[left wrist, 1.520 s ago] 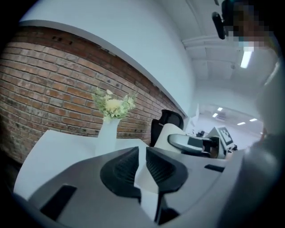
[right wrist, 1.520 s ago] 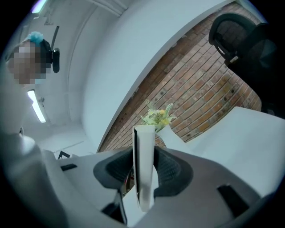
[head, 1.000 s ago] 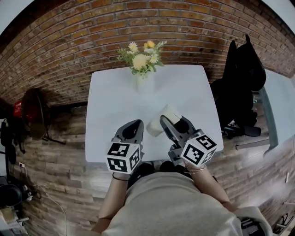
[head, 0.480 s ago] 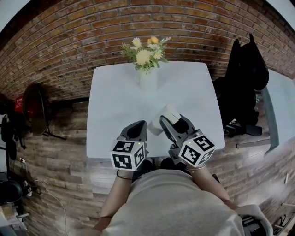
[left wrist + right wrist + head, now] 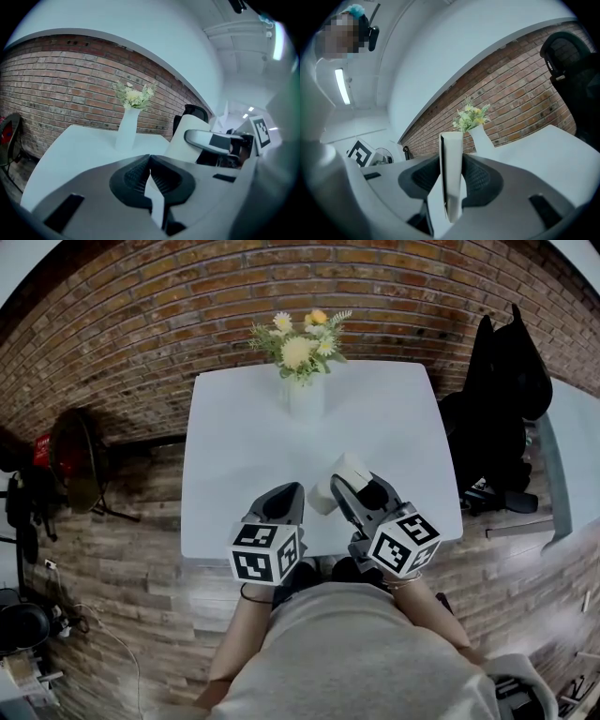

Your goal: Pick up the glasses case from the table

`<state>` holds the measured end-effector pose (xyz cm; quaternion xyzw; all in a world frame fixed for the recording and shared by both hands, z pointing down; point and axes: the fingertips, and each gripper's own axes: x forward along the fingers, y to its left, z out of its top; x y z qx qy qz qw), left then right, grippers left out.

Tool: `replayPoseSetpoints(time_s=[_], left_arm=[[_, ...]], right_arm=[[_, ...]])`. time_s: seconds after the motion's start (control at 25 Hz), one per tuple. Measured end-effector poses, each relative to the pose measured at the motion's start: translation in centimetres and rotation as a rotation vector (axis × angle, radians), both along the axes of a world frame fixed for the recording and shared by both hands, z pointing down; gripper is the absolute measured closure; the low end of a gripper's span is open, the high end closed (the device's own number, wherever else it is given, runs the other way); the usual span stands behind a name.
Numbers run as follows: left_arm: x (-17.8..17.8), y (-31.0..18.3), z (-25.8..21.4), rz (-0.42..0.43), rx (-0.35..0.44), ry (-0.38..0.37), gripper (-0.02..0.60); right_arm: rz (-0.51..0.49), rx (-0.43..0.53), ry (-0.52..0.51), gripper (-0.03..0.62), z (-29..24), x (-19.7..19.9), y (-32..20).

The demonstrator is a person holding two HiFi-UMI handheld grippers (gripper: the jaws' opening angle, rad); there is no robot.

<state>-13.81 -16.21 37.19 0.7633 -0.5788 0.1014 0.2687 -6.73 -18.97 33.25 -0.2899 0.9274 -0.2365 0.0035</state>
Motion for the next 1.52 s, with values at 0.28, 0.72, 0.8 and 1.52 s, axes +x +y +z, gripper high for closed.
replayPoseSetpoints(time_s=[0.28,0.72,0.8,1.52], left_arm=[[0.2,0.1,0.0,0.009,0.000,0.020,0.574],[0.4,0.3,0.6,0.019,-0.014,0.029,0.574],[0.7,0.4,0.7,0.027,-0.018,0.033,0.574],[0.9,0.8,1.3,0.047,-0.040,0.068,0.574]], right_arm=[[0.002,-0.018,0.006,0.453,0.6,0.2,0.2],[0.006,-0.019,0.014,0.454,0.9,0.4,0.3],[0.004,-0.019,0.018,0.453,0.9,0.5,0.2],[-0.033,0.001,0.041,0.453,1.0,-0.3,0.7]])
